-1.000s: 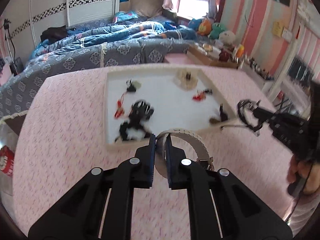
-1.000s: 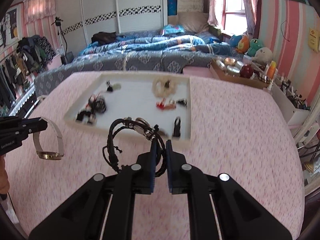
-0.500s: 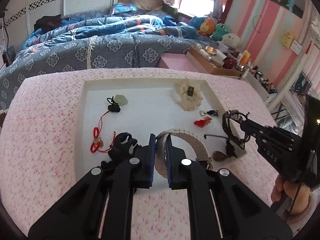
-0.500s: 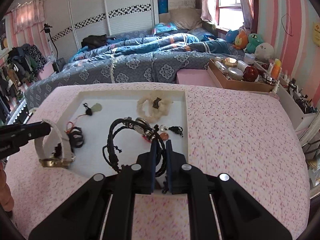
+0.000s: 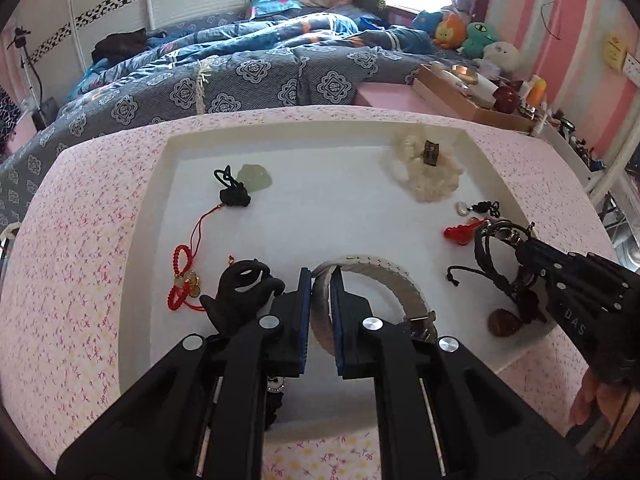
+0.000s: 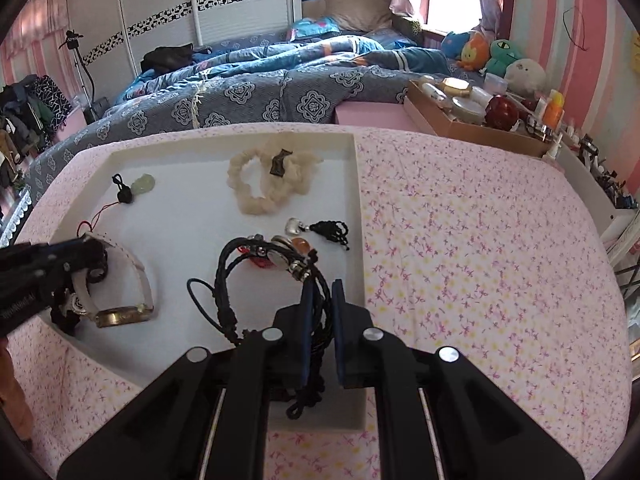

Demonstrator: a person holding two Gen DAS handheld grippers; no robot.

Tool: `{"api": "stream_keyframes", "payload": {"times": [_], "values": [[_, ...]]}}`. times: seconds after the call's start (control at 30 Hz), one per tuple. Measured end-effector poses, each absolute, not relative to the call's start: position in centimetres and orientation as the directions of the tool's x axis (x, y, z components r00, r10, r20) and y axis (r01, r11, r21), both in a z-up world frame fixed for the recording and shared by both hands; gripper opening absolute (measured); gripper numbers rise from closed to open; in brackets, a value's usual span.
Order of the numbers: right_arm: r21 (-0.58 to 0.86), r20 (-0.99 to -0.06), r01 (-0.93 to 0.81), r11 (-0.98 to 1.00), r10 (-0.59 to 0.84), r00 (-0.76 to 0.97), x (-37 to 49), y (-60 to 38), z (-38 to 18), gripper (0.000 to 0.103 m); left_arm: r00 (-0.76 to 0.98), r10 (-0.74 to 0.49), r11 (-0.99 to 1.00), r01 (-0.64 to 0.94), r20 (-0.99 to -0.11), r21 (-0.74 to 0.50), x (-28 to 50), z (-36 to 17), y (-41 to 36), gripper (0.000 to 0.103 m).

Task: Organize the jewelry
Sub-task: 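Carry the watch in the left tool while the right tool carries the earphones over the tray, then open the left tool to drop the watch while the right tool releases the earphones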

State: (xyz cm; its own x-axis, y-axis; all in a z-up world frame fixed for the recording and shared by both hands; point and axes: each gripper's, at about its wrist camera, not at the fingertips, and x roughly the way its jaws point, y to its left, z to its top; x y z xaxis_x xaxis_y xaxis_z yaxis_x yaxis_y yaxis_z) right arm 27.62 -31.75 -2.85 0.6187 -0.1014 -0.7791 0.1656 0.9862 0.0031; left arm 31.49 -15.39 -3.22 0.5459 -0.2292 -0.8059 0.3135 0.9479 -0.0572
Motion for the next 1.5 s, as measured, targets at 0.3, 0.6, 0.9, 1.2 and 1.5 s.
{"api": "stream_keyframes", "payload": {"times": [0.3,0.6,0.9,1.2,1.5], "values": [[-0.012,-0.788,0.171,0.985,-0.115,0.606,28.5,-31.5,-4.1,0.010,0.565,-0.184,0.956,0.292,-0.804,-0.013,31.6,-3.6,-15.3,0.007],[-0.036,-0.784,0.170,0.985,-0.133,0.606,28.6,-31.0,-4.5,0.013,0.582,-0.176,0.956,0.294,-0.794,0.004,31.2,-3.6,-15.3,0.008],[-0.036,-0.784,0.149,0.988,-0.120,0.609,28.5,-30.7,-4.2,0.022,0.584,-0.181,0.955,0.297,-0.791,0.000,30.5,-3.3,-15.2,0.012],[-0.047,-0.771,0.129,0.991,-0.118,0.626,27.9,-29.9,-3.0,0.034,0.591,-0.206,0.951,0.310,-0.780,-0.016,29.3,-2.2,-14.9,0.021],[-0.045,-0.741,0.122,0.992,-0.115,0.662,26.0,-29.4,-0.3,0.042,0.636,-0.211,0.953,0.301,-0.742,-0.013,26.6,0.5,-13.4,0.044]]}}
